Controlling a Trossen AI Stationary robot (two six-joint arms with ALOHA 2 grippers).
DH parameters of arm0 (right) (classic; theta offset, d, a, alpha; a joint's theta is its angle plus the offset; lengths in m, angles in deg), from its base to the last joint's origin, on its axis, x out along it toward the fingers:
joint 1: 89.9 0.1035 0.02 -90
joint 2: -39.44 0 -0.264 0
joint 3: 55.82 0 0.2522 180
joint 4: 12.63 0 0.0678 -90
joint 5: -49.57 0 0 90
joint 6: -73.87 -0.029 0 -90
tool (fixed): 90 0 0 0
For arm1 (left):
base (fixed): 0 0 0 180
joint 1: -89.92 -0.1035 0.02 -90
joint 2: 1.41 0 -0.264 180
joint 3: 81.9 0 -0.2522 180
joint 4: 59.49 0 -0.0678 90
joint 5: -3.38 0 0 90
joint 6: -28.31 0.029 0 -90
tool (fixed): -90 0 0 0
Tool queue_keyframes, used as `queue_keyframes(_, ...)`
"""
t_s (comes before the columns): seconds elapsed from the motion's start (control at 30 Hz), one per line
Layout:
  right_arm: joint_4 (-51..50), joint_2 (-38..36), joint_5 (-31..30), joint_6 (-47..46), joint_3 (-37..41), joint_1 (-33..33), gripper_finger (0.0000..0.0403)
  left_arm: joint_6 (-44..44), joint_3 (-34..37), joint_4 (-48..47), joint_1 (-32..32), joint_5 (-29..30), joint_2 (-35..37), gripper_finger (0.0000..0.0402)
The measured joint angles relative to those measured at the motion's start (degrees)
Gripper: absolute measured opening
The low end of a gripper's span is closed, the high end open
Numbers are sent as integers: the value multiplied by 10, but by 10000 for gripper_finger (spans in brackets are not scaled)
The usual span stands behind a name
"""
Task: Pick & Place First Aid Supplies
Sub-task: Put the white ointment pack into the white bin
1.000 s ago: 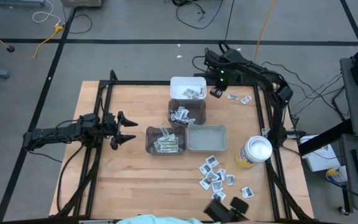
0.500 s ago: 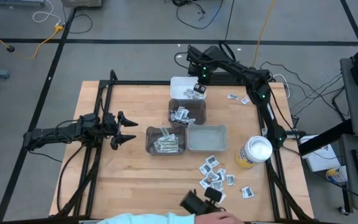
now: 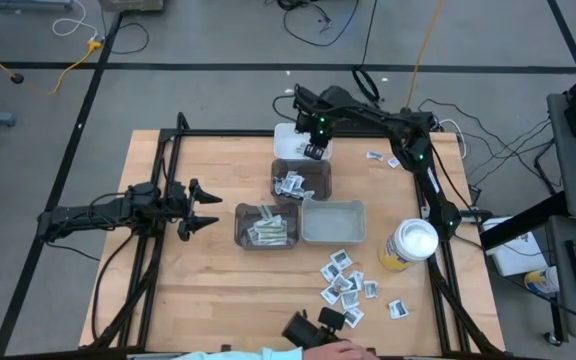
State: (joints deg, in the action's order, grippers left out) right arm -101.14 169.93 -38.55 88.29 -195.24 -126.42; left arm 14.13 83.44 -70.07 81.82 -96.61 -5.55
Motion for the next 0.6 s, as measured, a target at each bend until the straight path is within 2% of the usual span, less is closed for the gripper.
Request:
queue_keyframes(0.33, 55, 0, -2, -6, 71, 3, 10, 0, 0, 0, 0, 0, 0, 310)
queue_keyframes(0.43, 67, 0, -1, -16, 71, 3, 36, 0, 0, 0, 0, 0, 0, 310)
queue_keyframes(0.6, 85, -1, -2, -20, 71, 3, 108, 0, 0, 0, 0, 0, 0, 310)
